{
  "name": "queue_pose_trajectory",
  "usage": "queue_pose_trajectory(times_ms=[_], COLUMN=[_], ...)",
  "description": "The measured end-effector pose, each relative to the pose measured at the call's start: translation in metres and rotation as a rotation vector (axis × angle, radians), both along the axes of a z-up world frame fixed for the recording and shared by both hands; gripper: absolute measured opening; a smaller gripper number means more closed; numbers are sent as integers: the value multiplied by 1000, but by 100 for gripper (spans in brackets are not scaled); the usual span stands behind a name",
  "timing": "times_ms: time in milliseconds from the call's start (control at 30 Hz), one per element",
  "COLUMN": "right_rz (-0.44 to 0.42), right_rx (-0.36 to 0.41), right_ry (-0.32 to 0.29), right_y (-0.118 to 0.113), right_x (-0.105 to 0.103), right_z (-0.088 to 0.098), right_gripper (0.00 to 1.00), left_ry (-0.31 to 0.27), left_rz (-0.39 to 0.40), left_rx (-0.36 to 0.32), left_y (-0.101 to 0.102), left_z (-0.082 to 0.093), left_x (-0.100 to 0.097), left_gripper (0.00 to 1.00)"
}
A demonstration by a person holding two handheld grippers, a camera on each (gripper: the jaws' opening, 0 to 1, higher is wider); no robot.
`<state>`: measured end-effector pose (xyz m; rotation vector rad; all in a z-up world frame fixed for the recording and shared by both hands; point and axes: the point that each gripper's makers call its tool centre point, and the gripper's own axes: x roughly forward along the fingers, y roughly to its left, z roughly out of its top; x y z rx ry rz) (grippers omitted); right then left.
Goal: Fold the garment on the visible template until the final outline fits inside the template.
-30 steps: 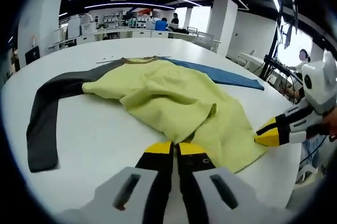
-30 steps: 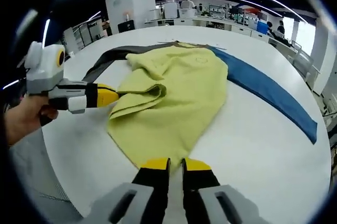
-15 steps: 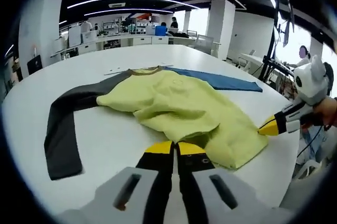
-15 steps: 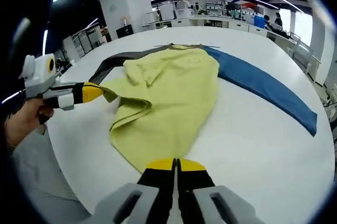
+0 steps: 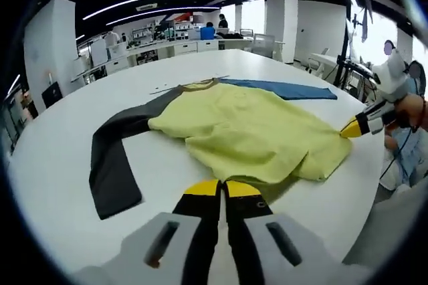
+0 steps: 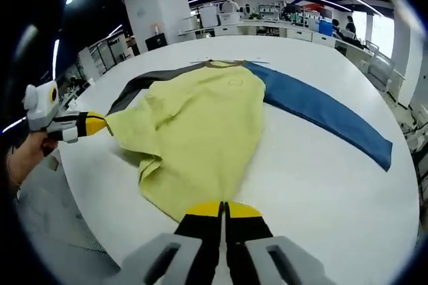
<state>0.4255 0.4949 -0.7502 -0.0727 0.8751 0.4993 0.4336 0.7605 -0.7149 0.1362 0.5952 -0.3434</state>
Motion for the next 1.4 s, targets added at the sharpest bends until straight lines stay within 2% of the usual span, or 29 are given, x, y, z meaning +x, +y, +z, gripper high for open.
queue_pose_trajectory(times_ms=[100,300,467,767,1100,1233,1367,1400], right_rz=[-3,0,-6,-11,8,11,15,20], right_rx=[-1,13,20,27,-1,-2,-9,-14], right_ry=[8,25,35,65,89,95,98,100], right_y=[-6,-9,-15,-21,-26,-26,-26,-25], right_x=[-2,-7,-7,-9,-15,-16,-15,-16], right_z=[0,0,1,-2,-7,-10,-12,-12], right_gripper=[0,0,0,0,0,0,0,0], left_ry=[11,44,58,87,129,98,51,47], left_rz=[12,72,88,77,44,3,-94,-100], left_rx=[43,55,47,81,202,214,301,299], left_y=[12,32,37,39,35,19,-2,-7], left_z=[-2,-6,-7,-11,-18,-10,-5,-6], left_x=[-7,-18,-31,-55,-71,-68,-59,-58], left_gripper=[0,0,0,0,0,0,0,0])
